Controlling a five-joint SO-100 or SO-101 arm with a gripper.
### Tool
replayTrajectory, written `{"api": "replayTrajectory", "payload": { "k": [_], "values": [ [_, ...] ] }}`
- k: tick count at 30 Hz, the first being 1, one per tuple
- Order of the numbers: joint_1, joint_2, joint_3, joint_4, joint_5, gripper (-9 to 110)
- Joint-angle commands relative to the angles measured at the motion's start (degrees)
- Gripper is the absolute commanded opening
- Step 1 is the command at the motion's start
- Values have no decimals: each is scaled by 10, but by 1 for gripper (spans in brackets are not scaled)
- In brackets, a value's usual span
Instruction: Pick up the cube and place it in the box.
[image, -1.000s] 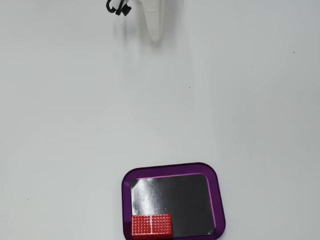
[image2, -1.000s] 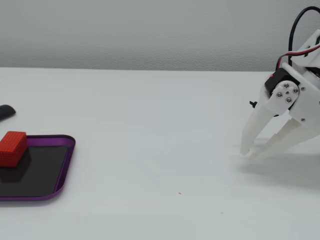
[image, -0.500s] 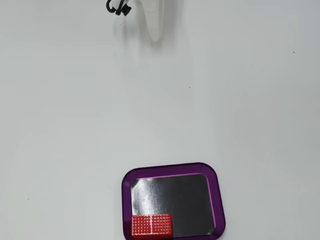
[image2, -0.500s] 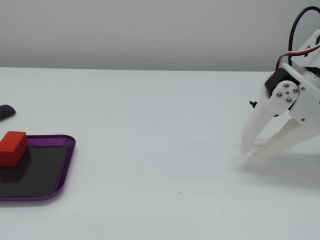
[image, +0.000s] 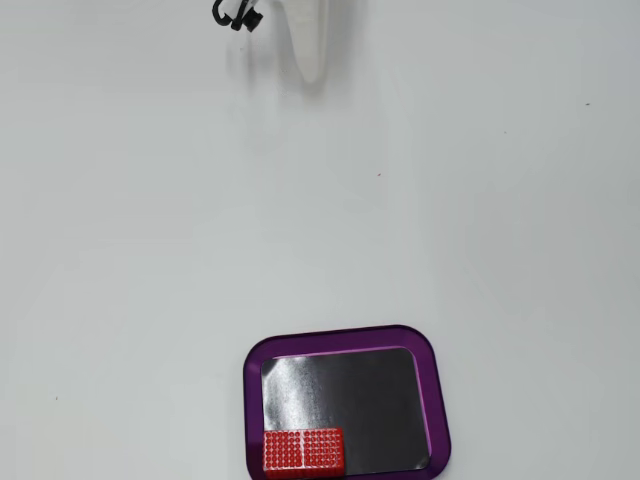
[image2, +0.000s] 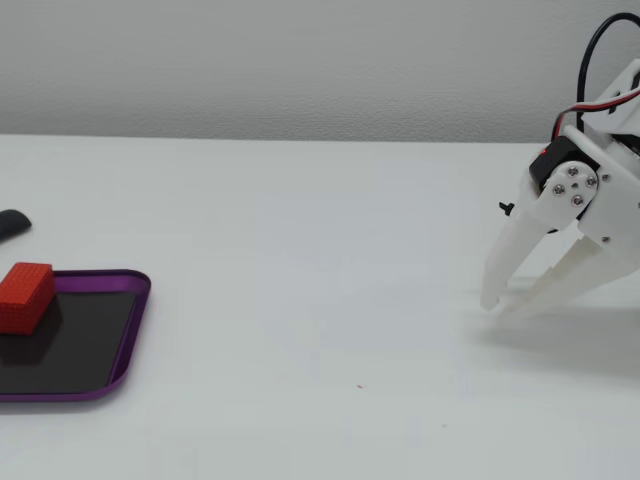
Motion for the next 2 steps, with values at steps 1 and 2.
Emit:
{"api": "replayTrajectory", "payload": {
  "k": [1,2],
  "values": [
    [4,39,4,3,-3,0],
    [4,39,4,3,-3,0]
  ]
}}
